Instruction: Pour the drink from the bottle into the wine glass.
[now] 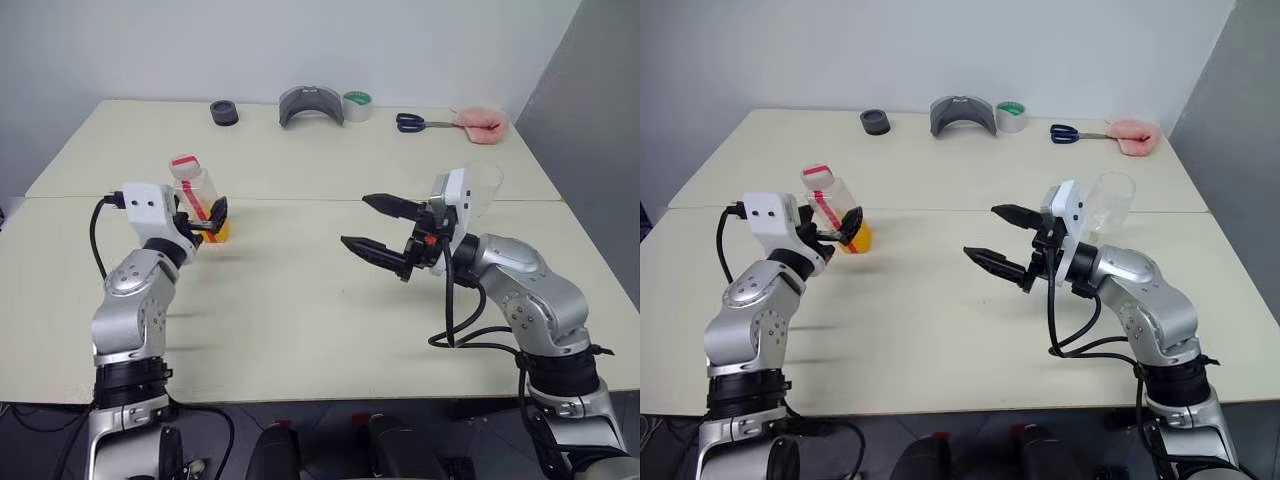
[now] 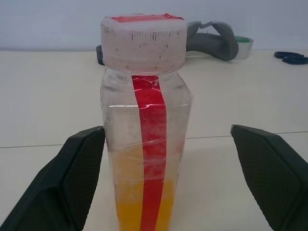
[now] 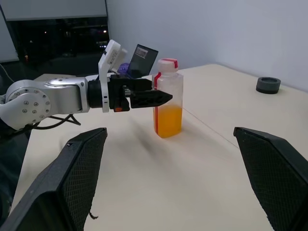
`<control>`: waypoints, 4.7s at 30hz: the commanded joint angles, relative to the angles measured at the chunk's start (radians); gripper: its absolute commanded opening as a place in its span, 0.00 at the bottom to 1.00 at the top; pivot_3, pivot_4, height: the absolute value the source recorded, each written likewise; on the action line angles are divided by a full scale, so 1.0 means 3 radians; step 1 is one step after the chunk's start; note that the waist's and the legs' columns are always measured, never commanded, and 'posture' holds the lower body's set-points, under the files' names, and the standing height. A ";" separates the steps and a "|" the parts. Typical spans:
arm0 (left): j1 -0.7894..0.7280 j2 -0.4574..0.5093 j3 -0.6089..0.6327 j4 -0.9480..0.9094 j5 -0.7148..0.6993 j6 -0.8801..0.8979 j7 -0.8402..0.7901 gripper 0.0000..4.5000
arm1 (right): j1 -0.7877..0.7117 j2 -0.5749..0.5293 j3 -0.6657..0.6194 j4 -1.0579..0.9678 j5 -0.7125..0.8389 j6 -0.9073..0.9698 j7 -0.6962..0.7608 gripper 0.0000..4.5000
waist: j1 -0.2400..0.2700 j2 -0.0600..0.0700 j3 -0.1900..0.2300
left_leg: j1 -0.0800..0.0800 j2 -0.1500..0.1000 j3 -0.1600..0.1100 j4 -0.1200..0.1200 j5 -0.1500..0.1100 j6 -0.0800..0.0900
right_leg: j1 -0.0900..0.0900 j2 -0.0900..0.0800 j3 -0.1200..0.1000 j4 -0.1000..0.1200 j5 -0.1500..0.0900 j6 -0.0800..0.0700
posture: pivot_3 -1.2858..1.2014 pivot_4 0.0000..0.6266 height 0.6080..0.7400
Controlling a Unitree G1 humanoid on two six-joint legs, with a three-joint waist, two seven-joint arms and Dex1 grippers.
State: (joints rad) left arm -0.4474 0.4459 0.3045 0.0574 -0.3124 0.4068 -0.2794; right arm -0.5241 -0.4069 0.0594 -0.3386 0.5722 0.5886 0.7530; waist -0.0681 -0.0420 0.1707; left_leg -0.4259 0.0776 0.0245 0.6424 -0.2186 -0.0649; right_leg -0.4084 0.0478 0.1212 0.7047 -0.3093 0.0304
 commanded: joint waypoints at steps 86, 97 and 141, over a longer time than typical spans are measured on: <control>-0.0986 -0.0248 -0.1102 0.0025 -0.0051 -0.0071 -0.1702 0.42 | -0.0981 0.1014 -0.0036 0.0714 -0.0403 -0.0007 -0.0887 0.42 | 0.0045 0.0007 0.0004 | -0.0019 0.0001 0.0000 0.0005 0.0000 -0.0001 | -0.0015 0.0000 -0.0007 0.0005 0.0007 -0.0012 | 0.52 0.24 1.00; -0.0786 -0.0057 -0.1245 -0.0769 -0.0503 0.0462 -0.2218 0.42 | -0.1282 0.0240 0.0075 0.0807 0.0472 0.0478 0.1176 0.42 | 0.0046 0.0017 0.0010 | -0.0022 -0.0001 0.0000 0.0007 0.0000 0.0000 | -0.0015 -0.0001 -0.0008 0.0003 0.0007 -0.0012 | 0.52 0.24 1.00; -0.1053 -0.0189 -0.1304 -0.0379 -0.0516 0.0231 -0.2305 0.42 | -0.0577 0.0392 -0.0381 -0.0797 0.0568 0.1440 -0.1361 0.87 | 0.0036 0.0025 0.0015 | -0.0020 -0.0001 -0.0006 0.0009 0.0001 0.0000 | -0.0015 0.0003 -0.0007 0.0012 0.0006 -0.0012 | 0.52 0.24 1.00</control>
State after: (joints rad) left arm -0.7399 0.3905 -0.0982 -0.0219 -0.4606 0.4923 -0.9719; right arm -0.6814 -0.2859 -0.0458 -0.5652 0.7283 1.0470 0.3350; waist -0.0573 -0.0346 0.1752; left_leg -0.4319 0.0772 0.0225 0.6451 -0.2184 -0.0649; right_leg -0.4129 0.0487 0.1191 0.7084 -0.3076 0.0268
